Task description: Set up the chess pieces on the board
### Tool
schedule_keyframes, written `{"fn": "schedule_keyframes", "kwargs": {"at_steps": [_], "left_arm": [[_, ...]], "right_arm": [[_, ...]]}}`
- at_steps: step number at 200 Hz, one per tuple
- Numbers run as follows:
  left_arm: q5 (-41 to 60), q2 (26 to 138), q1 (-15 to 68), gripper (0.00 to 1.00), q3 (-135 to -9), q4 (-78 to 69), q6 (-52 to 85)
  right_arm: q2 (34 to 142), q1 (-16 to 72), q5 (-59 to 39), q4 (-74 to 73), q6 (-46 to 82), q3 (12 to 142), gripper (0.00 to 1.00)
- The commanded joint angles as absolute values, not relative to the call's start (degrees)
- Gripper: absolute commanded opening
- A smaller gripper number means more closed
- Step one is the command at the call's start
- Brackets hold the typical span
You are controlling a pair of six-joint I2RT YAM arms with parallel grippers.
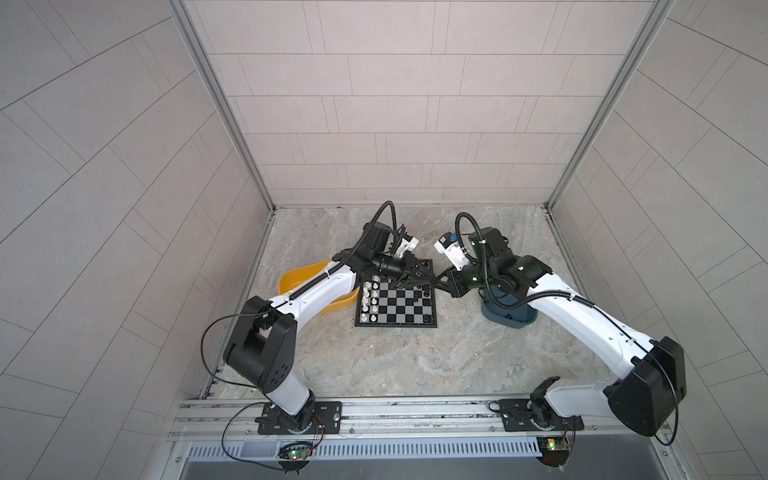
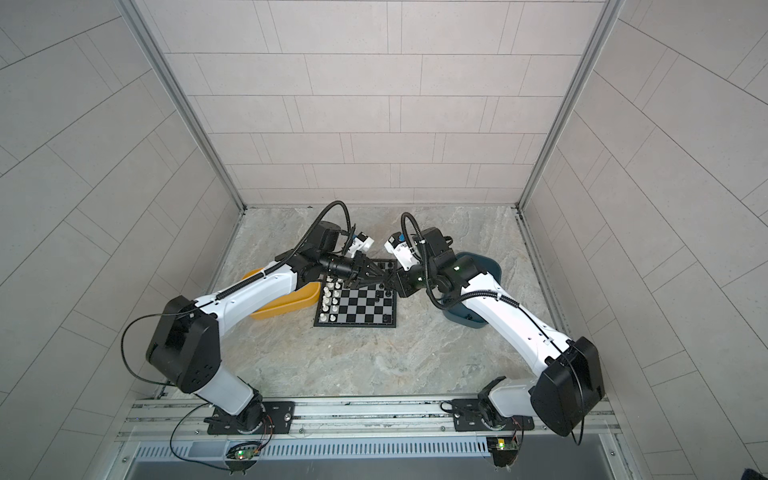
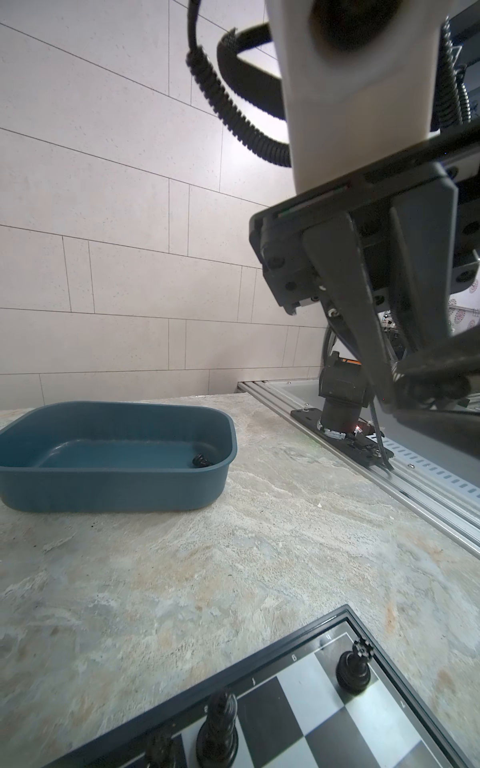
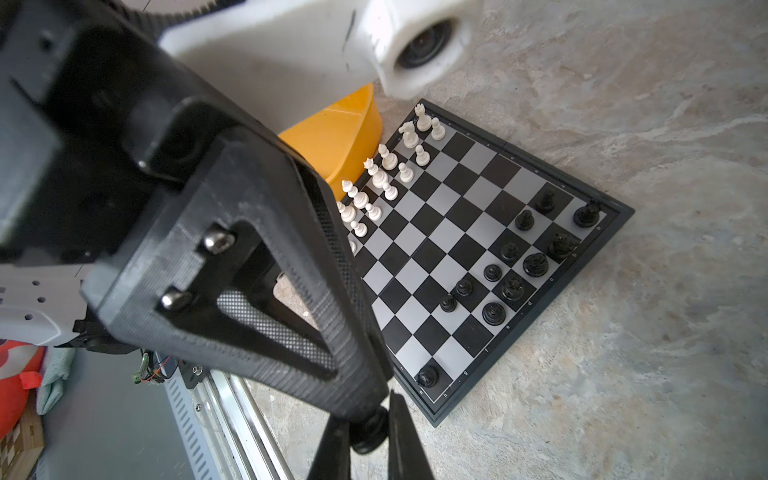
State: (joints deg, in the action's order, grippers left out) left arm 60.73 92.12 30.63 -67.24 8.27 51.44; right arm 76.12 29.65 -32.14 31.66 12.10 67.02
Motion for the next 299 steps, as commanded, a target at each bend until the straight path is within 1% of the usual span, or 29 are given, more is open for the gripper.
{"fn": "schedule_keyframes", "kwargs": {"at_steps": [1,14,39,58,73,87,97,133,143,157,180,194,228,255,274,281,288,292,299], "left_arm": [[60.30,90.44,30.24,0.20,-66.00,11.08,50.45],[60.34,90.20,30.26,0.24,-65.88,10.99,50.45],[60.28,90.01,30.06,0.24,-65.74,10.92,50.62],[60.35,89.81,30.06,0.20,-65.80,10.55,51.01],[60.39,89.78,30.11,0.13,-65.75,10.29,51.32],[60.39,89.99,30.06,0.13,-65.63,10.11,51.55],[60.50,90.14,30.12,0.14,-65.65,9.85,51.76],[60.62,90.39,30.24,0.25,-65.45,9.27,52.03],[60.83,90.52,30.32,0.25,-65.48,9.18,52.03],[60.83,90.75,30.42,0.23,-65.57,9.05,52.20],[60.97,90.79,30.51,0.22,-65.61,8.47,52.54],[61.35,91.01,30.76,0.18,-65.57,7.73,53.19],[61.94,91.69,31.49,0.17,-65.40,5.58,54.84],[62.22,91.78,31.82,0.12,-65.44,4.85,55.54],[62.89,91.84,31.83,0.04,-64.73,2.94,57.14],[63.34,91.85,31.78,0.03,-63.97,0.04,59.24],[63.45,91.93,31.72,0.01,-63.02,-3.59,62.03],[63.40,92.02,31.60,0.01,-62.40,-5.36,63.35],[63.10,92.23,31.49,0.00,-62.27,-5.93,63.73]], "right_arm": [[74.50,28.74,-31.88,29.27,12.33,66.47,0.01],[74.48,28.64,-32.03,29.27,12.41,66.52,0.01],[74.62,28.35,-31.99,29.25,12.39,66.28,0.01],[74.85,28.23,-32.35,29.08,12.57,66.18,0.01],[74.90,28.21,-31.90,29.07,12.66,66.18,0.00],[74.97,28.11,-32.40,28.92,12.75,66.28,0.00],[74.98,28.12,-32.51,28.74,12.92,66.40,0.00],[75.31,28.12,-33.08,28.56,13.18,66.83,0.00],[75.39,28.12,-33.17,28.37,13.23,66.93,0.00],[75.49,28.12,-33.31,28.43,13.28,67.03,0.00],[75.47,28.12,-33.45,28.48,13.27,67.04,0.00],[75.47,28.12,-33.57,28.48,13.38,66.94,0.00],[75.25,28.12,-33.57,28.55,13.48,67.01,0.00],[75.08,28.12,-33.22,28.73,13.45,67.07,0.00],[74.96,28.08,-33.29,28.82,13.45,67.20,0.00],[74.65,27.99,-33.36,28.83,13.64,67.35,0.02],[74.42,27.87,-33.22,29.01,13.96,67.58,0.06],[74.12,27.69,-33.22,29.28,14.24,67.80,0.09],[73.33,27.19,-33.13,29.44,15.23,68.16,0.21]]}}
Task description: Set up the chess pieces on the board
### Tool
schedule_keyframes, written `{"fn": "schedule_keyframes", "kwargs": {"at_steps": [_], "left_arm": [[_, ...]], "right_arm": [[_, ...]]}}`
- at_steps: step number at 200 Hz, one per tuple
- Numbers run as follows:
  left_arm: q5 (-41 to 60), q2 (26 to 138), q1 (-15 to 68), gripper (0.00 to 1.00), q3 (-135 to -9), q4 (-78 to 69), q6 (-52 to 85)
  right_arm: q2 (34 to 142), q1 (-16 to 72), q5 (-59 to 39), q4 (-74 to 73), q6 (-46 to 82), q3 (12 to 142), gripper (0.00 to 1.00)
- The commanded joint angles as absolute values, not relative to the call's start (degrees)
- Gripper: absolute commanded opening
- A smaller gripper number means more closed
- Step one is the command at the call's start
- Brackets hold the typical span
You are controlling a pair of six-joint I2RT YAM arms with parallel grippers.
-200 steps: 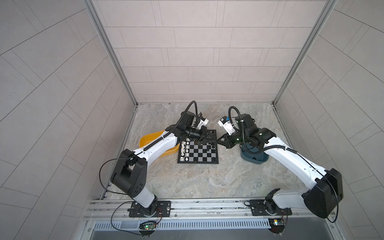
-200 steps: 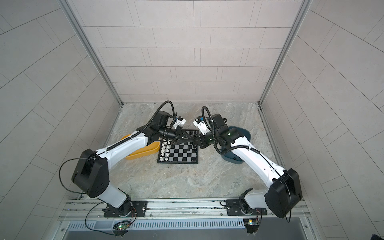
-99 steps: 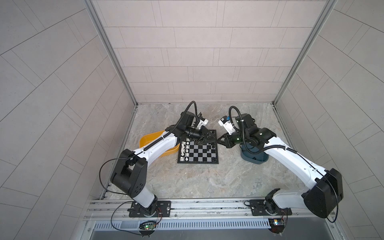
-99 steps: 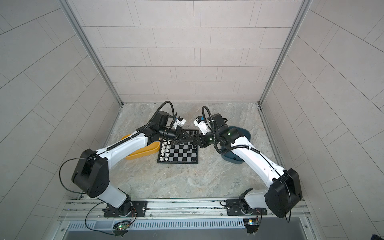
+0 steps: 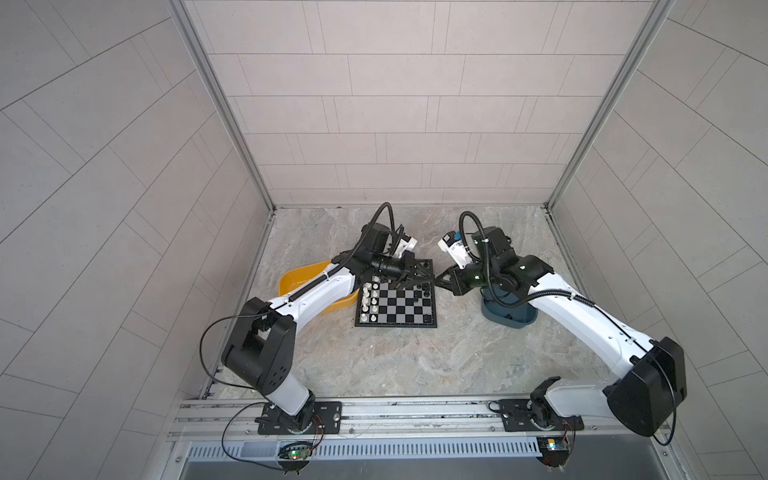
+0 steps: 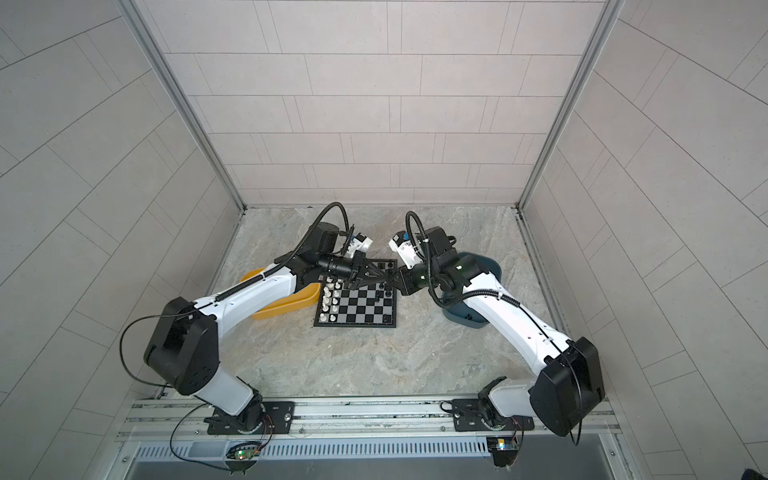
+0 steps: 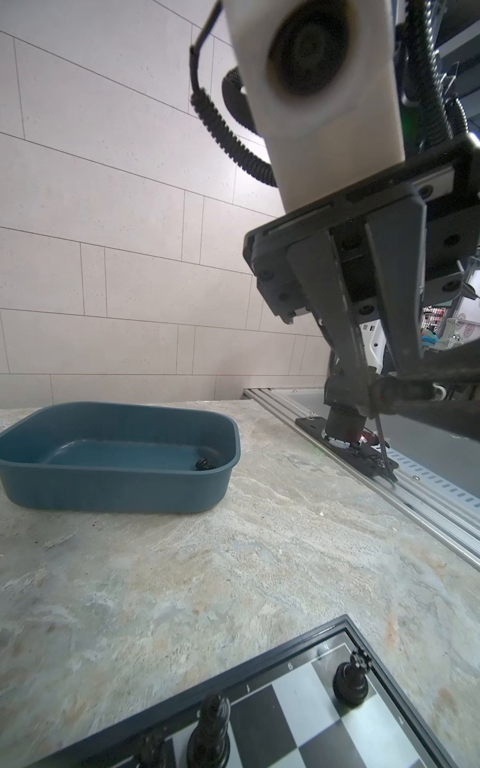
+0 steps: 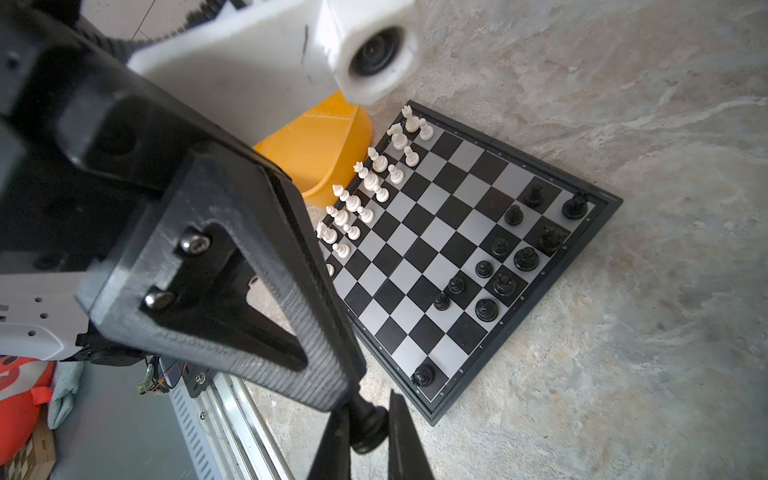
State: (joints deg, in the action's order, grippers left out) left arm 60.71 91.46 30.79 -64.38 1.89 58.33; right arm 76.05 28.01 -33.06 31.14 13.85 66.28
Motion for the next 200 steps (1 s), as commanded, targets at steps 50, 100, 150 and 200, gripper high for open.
{"fn": "schedule_keyframes", "kwargs": {"at_steps": [50,100,150,200], "left_arm": [[33.25,89.50,33.90,0.00,-75.92,44.43,24.66],[12.08,91.94,42.28,0.00,-74.08,48.02,20.09],[8.31,98.06,45.35,0.00,-72.78,40.30,23.54],[6.65,103.35,45.44,0.00,-74.58,38.08,25.35]], "right_arm": [[66.97,17.06,-12.13,46.52,22.77,72.04,0.70],[62.70,12.42,-8.57,46.69,23.15,64.44,0.82],[61.21,11.67,-11.63,42.87,22.88,60.01,0.89],[60.42,8.99,-15.92,41.43,22.58,58.23,0.93]]}}
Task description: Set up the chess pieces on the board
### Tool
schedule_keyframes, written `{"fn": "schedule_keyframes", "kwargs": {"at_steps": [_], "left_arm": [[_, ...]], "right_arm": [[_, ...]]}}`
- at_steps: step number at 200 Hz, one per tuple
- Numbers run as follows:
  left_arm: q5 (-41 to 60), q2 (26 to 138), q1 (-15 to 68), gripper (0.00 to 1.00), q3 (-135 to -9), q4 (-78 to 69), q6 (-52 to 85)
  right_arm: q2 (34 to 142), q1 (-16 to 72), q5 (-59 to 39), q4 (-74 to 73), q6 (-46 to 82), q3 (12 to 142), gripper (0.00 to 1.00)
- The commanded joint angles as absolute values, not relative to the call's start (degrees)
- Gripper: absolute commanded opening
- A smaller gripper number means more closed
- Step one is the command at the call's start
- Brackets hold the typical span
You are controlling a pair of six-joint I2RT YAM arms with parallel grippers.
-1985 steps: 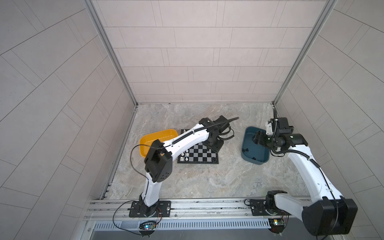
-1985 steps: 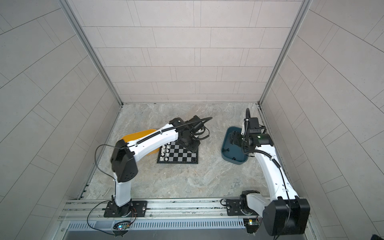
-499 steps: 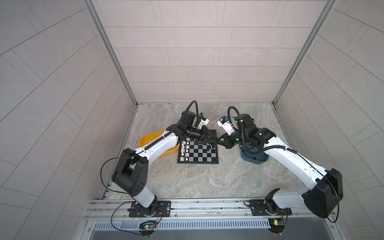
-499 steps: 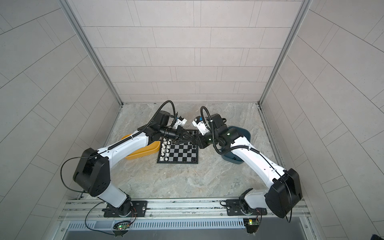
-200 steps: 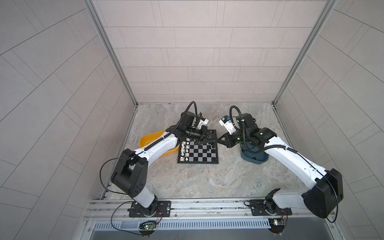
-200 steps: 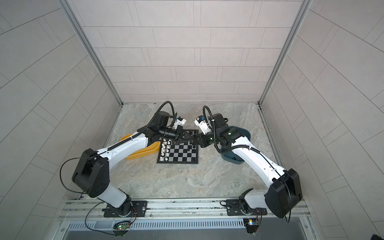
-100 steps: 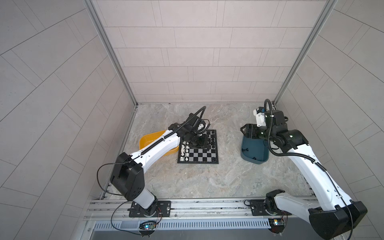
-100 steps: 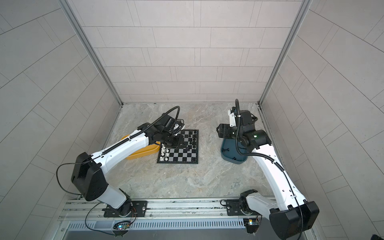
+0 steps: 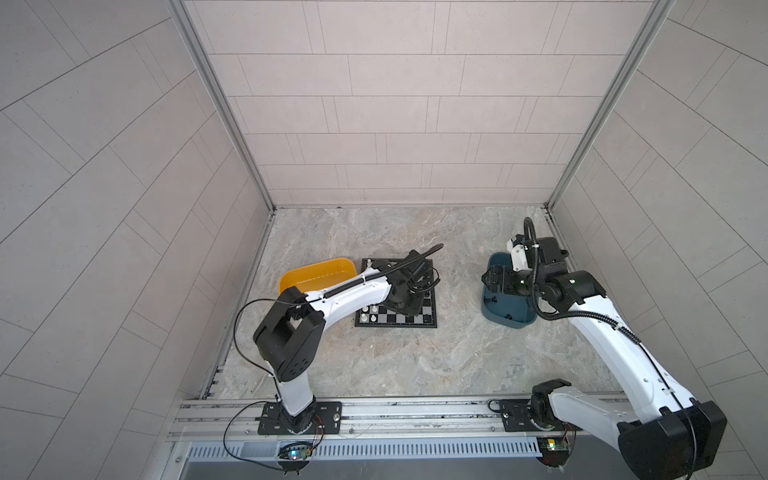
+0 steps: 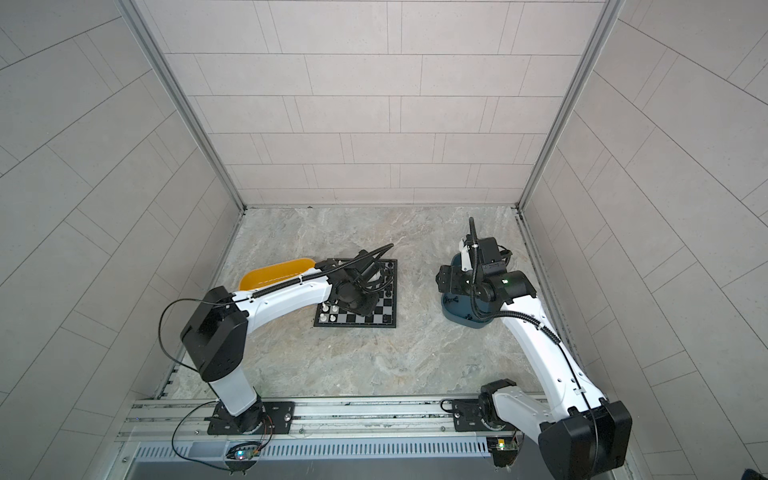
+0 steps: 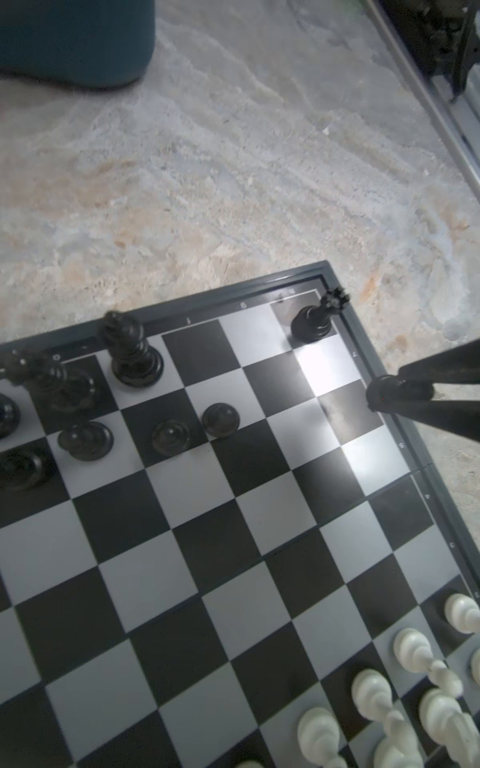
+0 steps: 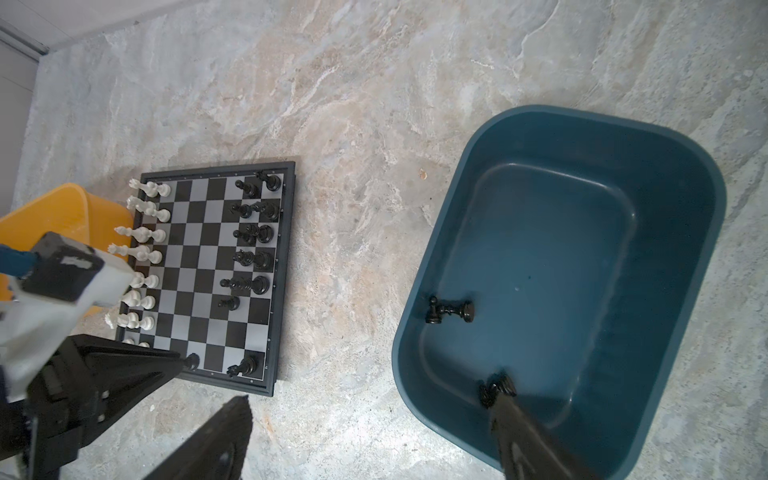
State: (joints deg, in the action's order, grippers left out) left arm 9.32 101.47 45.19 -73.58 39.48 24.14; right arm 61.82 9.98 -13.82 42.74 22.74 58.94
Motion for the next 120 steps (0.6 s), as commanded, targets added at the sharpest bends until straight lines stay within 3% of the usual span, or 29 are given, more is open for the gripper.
{"fn": "schedule_keyframes", "kwargs": {"at_steps": [1,120], "left_arm": [[6.66,103.44,45.40,0.00,-74.60,38.02,25.42],[4.30,111.24,46.67,0.00,-81.56,38.58,27.31]], "right_arm": [[60.40,8.94,-15.91,41.37,22.63,58.21,0.93],[60.38,7.48,-19.29,39.41,23.01,56.31,0.99]]}}
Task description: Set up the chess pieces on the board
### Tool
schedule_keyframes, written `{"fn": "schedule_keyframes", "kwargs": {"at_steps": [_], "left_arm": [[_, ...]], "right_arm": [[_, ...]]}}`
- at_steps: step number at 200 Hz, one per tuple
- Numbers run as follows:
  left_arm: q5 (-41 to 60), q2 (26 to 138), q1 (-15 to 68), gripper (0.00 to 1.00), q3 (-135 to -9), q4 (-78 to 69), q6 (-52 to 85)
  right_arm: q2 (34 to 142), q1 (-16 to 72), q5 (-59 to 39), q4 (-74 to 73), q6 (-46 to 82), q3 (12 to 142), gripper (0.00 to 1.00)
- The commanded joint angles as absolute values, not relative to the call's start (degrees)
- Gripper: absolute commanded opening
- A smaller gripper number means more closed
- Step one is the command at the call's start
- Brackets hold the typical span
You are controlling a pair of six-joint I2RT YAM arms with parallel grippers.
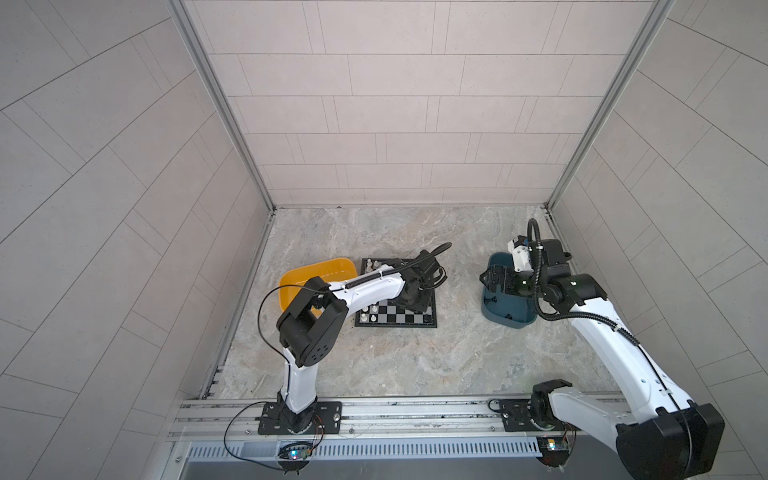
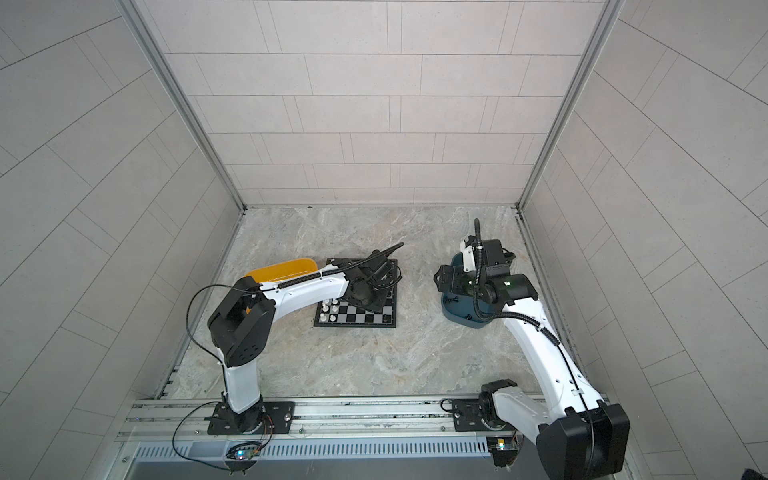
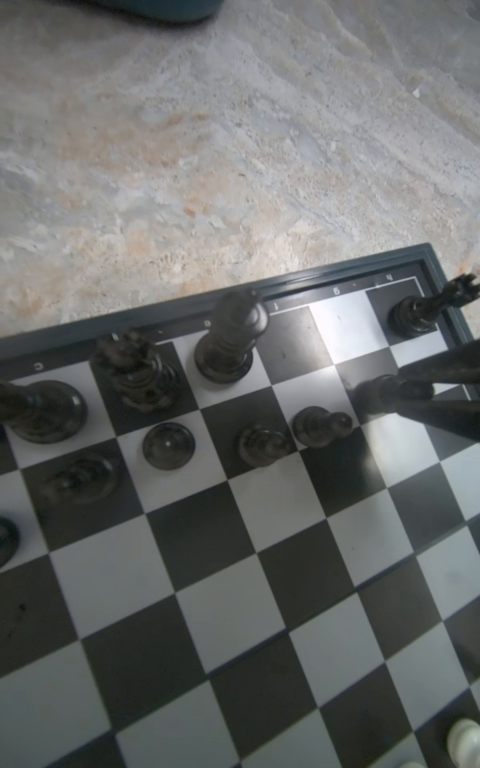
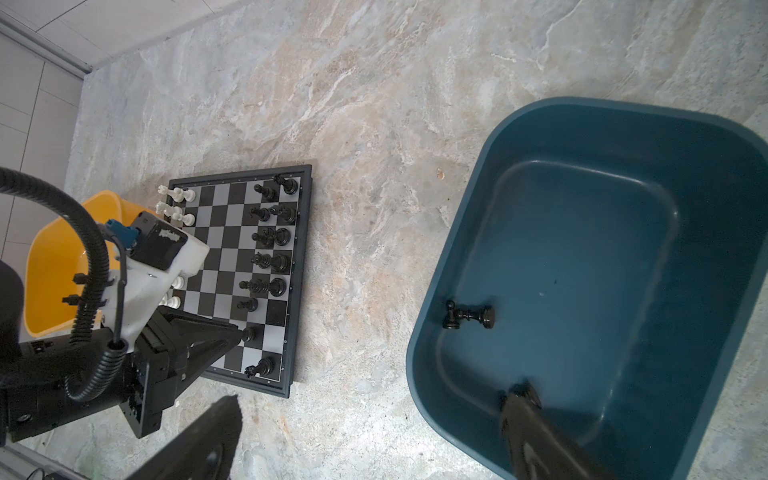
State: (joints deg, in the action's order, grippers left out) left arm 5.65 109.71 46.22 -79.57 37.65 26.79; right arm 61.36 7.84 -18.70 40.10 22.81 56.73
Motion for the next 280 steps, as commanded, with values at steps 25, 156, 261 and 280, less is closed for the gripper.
{"fn": "schedule_keyframes", "kwargs": {"at_steps": [25,156,261,280], "left_arm": [[4.64,111.84,46.86,0.00,-81.47,38.57,27.22],[4.36,109.01,47.73,0.42,-82.85,41.56,27.34],[1.45,92.35,42.99,0.82,-86.24,49.17,21.44],[2.45,90.54,41.48,0.82,-83.76,48.62,21.09]], "right_arm": [[60.38,7.08,-19.68,39.31,22.95,56.22,0.99],[61.19,5.89,-17.15,40.83,24.38,55.94,0.99],[82.81,5.31,-3.62,40.61,26.80,56.11,0.68],[88.16,5.36,-4.04,40.33,25.68,58.09,0.62]]}}
